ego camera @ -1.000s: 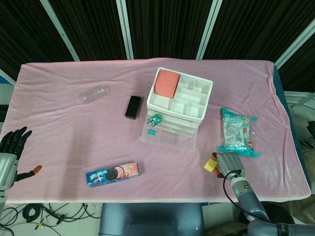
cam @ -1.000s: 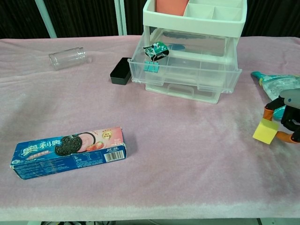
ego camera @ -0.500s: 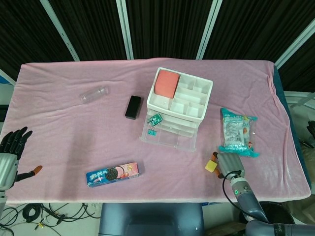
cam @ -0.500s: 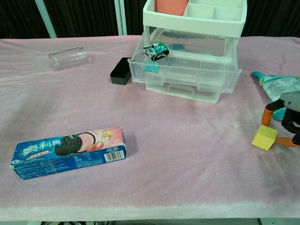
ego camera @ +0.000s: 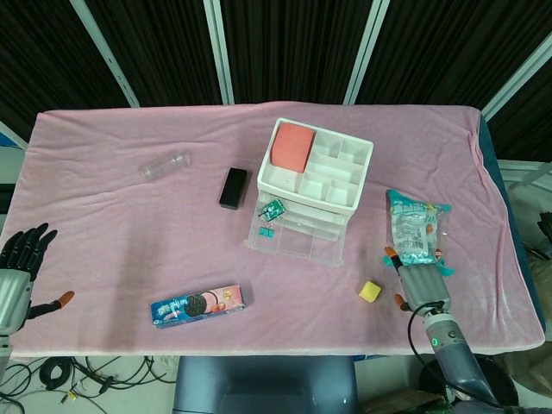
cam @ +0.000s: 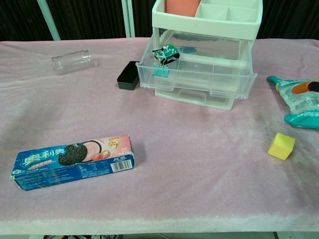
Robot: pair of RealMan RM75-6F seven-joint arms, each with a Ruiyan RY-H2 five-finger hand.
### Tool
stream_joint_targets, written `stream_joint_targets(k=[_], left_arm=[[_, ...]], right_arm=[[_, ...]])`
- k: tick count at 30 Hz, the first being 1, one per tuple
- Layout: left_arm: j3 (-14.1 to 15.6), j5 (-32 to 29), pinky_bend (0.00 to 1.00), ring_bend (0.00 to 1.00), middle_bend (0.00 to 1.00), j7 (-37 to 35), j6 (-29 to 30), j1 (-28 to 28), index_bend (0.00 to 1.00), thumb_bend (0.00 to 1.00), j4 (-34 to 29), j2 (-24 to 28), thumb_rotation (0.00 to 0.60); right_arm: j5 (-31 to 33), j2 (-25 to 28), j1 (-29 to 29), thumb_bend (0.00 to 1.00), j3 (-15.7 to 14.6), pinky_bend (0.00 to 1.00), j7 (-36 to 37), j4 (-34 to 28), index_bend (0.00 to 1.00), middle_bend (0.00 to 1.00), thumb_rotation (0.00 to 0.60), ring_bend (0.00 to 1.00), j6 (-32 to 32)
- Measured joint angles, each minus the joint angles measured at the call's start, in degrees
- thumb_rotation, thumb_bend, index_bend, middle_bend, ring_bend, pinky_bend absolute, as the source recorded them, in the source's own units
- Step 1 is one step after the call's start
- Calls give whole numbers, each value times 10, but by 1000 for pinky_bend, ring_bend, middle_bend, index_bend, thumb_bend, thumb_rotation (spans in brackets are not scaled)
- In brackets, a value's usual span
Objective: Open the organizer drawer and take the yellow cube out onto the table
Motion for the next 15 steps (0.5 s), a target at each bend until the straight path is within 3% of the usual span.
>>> stream_joint_targets(k=[2, 4, 5, 8, 10, 15], left_arm=[[0, 1, 0, 0, 0, 1, 0, 0, 0, 0, 0, 0, 600], [1, 1, 0, 0, 0, 2, 0, 0, 0, 0, 0, 0, 600], [1, 1, 0, 0, 0, 3, 1, 0, 0, 0, 0, 0, 600], [1, 4, 0, 0, 0, 7, 3, 1, 0, 0, 2, 0, 600], [2, 4, 0, 0, 0, 11, 2, 1, 0, 0, 3, 1, 600], [8, 2, 0, 0, 0, 35, -10, 1, 0, 0, 0, 8, 600]], right_arm=[[-34, 20, -15, 226, -9, 574, 7, -4, 96, 652, 600, 757, 19], [-74, 40, -34, 223, -19, 447, 20, -7, 73, 511, 600, 605, 40], [-90, 47, -42, 212, -24, 350, 26, -6, 44, 389, 600, 455, 48], [-155, 62, -69, 139, -41, 196, 50, 5, 0, 79, 600, 107, 78], [-212, 66, -91, 84, -53, 163, 71, 25, 0, 4, 600, 20, 104], [-356, 56, -155, 23, -76, 136, 126, 125, 0, 0, 600, 0, 188]])
